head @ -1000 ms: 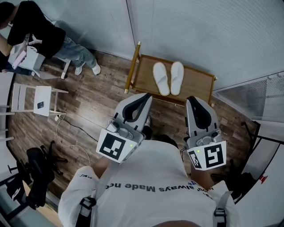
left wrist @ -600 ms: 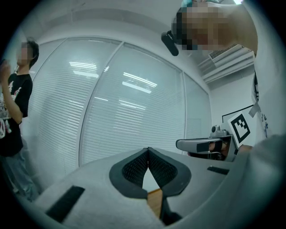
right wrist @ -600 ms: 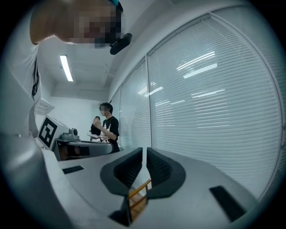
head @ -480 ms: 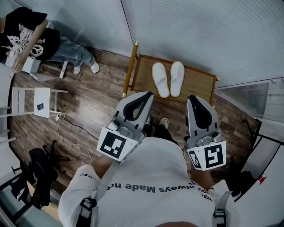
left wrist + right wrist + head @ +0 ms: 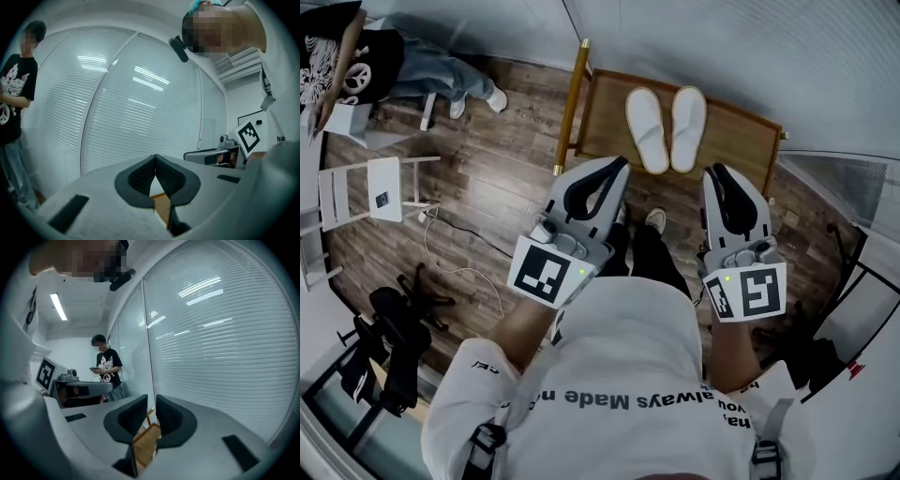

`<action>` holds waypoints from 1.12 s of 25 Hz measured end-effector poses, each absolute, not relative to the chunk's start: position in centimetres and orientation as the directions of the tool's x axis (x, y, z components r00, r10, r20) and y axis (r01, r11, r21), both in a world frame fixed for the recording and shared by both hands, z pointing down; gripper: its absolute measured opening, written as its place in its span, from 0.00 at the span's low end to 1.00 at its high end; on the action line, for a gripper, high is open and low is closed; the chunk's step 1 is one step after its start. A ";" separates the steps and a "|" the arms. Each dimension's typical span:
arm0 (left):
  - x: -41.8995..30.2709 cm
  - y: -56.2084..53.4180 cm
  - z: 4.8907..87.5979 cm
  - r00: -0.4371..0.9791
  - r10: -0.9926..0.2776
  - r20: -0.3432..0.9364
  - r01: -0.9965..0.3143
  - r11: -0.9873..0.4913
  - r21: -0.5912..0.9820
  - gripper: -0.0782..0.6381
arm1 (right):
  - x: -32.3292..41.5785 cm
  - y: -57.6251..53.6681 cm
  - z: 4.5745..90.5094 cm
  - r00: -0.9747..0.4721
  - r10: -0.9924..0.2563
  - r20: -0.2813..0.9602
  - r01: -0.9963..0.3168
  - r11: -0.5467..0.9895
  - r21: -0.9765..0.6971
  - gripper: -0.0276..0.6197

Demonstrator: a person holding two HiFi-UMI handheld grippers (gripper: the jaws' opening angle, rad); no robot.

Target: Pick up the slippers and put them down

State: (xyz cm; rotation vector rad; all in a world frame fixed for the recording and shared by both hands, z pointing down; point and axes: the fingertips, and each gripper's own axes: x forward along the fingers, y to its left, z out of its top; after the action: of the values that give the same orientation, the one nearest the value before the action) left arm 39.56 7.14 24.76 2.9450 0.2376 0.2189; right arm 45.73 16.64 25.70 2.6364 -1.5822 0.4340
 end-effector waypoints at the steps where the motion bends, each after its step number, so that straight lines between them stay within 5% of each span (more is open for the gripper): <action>1: 40.0 6.8 25.8 0.975 0.168 0.142 0.140 -0.972 0.189 0.12 | 46.2 16.4 27.0 0.444 -0.854 0.271 -0.866 -0.487 -0.114 0.12; 28: 46.2 4.1 57.3 0.947 0.089 0.309 0.028 -0.980 0.196 0.12 | 53.5 14.2 66.1 0.449 -0.647 0.616 -0.727 -0.666 -0.169 0.37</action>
State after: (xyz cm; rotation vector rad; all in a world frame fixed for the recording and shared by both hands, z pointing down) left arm 46.16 4.15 57.35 2.9112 0.0888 0.4754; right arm 53.53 14.21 66.13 2.5705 -1.2244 1.0123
